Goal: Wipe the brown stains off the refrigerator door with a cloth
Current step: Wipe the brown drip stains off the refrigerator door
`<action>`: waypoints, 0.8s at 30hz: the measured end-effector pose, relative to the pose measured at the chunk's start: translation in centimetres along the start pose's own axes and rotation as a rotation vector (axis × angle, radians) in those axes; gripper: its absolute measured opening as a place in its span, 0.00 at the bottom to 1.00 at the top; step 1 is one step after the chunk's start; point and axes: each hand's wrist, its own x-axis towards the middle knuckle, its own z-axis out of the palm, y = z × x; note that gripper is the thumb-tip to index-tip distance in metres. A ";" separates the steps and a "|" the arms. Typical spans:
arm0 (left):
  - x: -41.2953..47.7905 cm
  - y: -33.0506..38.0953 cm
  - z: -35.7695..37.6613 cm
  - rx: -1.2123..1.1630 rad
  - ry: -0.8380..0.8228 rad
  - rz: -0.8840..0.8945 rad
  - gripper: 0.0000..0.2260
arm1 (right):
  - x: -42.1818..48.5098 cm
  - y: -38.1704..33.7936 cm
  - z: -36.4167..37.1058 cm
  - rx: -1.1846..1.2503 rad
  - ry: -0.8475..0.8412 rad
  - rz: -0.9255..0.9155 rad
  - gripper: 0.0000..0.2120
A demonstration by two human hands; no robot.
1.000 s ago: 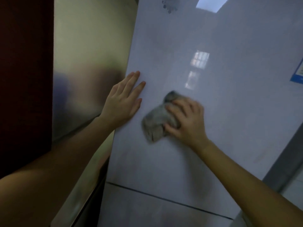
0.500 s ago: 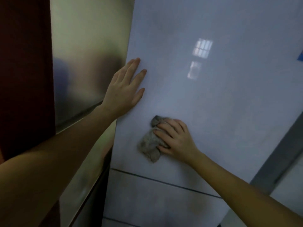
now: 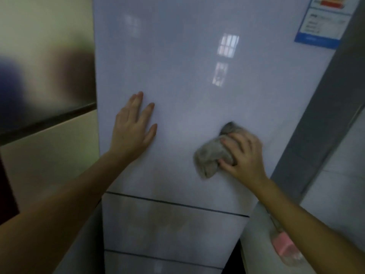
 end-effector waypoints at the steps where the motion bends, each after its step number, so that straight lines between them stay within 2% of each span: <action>1: -0.1 0.3 0.2 -0.003 -0.004 -0.018 0.26 | -1.7 0.0 0.3 0.010 -0.052 -0.112 0.24; 3: 0.0 0.9 0.2 -0.005 0.003 -0.049 0.26 | -4.7 0.3 0.4 0.006 -0.140 -0.293 0.23; 5: 0.1 1.2 0.2 -0.007 0.004 -0.077 0.26 | -6.2 1.5 -0.3 -0.010 -0.160 -0.328 0.22; 9: 0.1 1.1 0.4 -0.003 -0.005 -0.080 0.28 | -4.5 5.6 -3.0 -0.058 -0.070 -0.132 0.23; 13: -0.1 1.3 0.6 -0.015 0.006 -0.089 0.30 | 0.4 9.4 -6.0 -0.073 0.108 0.148 0.25; 17: -0.1 1.4 0.6 -0.022 0.008 -0.108 0.30 | 2.5 10.2 -6.6 -0.027 0.212 0.375 0.26; 21: -0.3 1.4 0.6 -0.032 0.024 -0.115 0.29 | 0.0 7.4 -4.9 0.024 0.193 0.402 0.27; 24: -0.5 1.3 0.7 -0.046 0.039 -0.104 0.29 | -5.1 4.3 -2.6 0.014 0.025 0.213 0.27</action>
